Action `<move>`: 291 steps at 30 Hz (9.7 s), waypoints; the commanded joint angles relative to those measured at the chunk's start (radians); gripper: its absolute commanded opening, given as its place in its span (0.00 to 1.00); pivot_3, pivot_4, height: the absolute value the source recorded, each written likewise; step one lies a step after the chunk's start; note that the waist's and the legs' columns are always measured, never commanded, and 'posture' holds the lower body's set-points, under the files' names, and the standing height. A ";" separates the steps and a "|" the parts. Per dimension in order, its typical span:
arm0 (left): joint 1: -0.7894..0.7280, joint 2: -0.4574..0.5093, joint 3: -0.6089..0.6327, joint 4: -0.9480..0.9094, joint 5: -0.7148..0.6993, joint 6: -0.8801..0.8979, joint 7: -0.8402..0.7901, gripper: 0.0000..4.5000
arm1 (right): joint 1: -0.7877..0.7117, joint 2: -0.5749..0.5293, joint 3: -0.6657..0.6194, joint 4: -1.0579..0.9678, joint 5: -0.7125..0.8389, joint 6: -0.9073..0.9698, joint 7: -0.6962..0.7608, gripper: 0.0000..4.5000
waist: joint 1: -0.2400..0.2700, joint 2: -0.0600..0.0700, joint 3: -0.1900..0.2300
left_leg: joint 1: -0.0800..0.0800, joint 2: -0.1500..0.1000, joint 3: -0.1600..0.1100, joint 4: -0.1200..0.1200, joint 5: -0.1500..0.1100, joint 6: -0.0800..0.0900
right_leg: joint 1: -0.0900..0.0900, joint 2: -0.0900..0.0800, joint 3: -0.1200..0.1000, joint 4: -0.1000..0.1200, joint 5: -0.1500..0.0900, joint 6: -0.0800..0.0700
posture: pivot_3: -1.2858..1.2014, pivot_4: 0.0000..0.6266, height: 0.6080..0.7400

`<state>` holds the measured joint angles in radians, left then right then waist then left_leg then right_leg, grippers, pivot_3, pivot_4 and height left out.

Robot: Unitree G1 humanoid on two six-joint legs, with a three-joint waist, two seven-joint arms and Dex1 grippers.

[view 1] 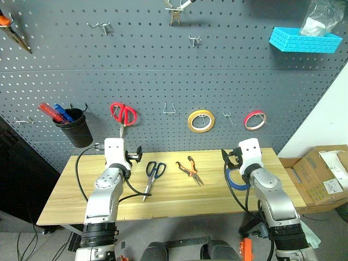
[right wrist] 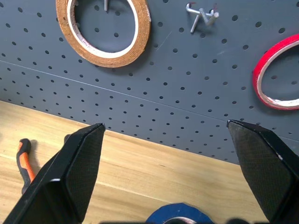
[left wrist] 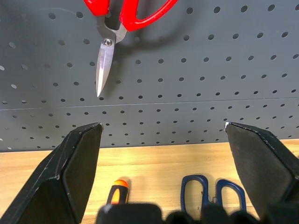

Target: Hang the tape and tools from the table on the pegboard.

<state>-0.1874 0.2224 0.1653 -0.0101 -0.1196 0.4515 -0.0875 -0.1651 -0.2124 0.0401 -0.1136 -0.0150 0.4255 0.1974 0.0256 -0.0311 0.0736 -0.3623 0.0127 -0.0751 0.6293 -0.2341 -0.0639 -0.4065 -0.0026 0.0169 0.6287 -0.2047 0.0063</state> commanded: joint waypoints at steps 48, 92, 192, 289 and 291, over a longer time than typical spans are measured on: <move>-0.151 -0.135 -0.353 -0.040 -0.310 0.472 -0.455 1.00 | -0.250 -0.228 0.108 0.520 0.058 0.052 0.455 1.00 | -0.028 0.004 0.170 | -0.019 -0.001 0.000 0.002 -0.004 0.006 | -0.016 -0.002 0.000 0.001 -0.003 0.009 | 0.56 0.45 1.00; -0.211 0.016 -0.104 -0.364 -0.696 0.598 -0.568 1.00 | 0.312 -0.240 0.151 -0.375 -0.355 -0.231 -0.027 0.12 | -0.045 0.007 0.099 | -0.028 -0.004 0.002 0.005 -0.005 0.000 | -0.023 -0.006 0.002 0.001 -0.004 0.018 | 0.52 0.08 1.00; 0.233 -0.063 0.045 -0.353 -0.618 0.406 -0.164 1.00 | -0.592 0.139 0.242 0.649 0.001 0.465 0.227 1.00 | -0.017 0.002 0.173 | -0.022 -0.002 0.012 0.015 -0.009 0.012 | -0.024 0.004 0.023 0.015 -0.007 0.011 | 0.60 0.43 1.00; -0.006 0.197 0.178 -0.390 -1.026 0.287 -0.097 1.00 | -1.085 0.313 -0.079 1.292 0.024 -0.772 -0.025 0.39 | 0.054 -0.017 0.059 | -0.014 0.001 0.009 0.011 -0.004 0.002 | -0.018 0.007 0.021 0.016 -0.003 0.003 | 0.66 0.05 1.00; 0.003 0.202 0.181 -0.397 -1.032 0.291 -0.093 1.00 | -1.075 0.317 -0.087 1.305 0.031 -0.770 -0.031 0.39 | 0.055 -0.016 0.059 | -0.012 0.001 0.009 0.011 -0.004 0.002 | -0.016 0.007 0.021 0.016 -0.003 0.002 | 0.66 0.06 1.00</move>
<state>-0.1828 0.4129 0.3322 -0.3579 -1.1357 0.7397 -0.1838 -1.2209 0.1080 -0.0200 1.2051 0.0032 -0.3203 0.1815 0.0804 -0.0476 0.1329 -0.3739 0.0132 -0.0659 0.6406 -0.2379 -0.0613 -0.4222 0.0049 0.0377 0.6447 -0.2077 0.0085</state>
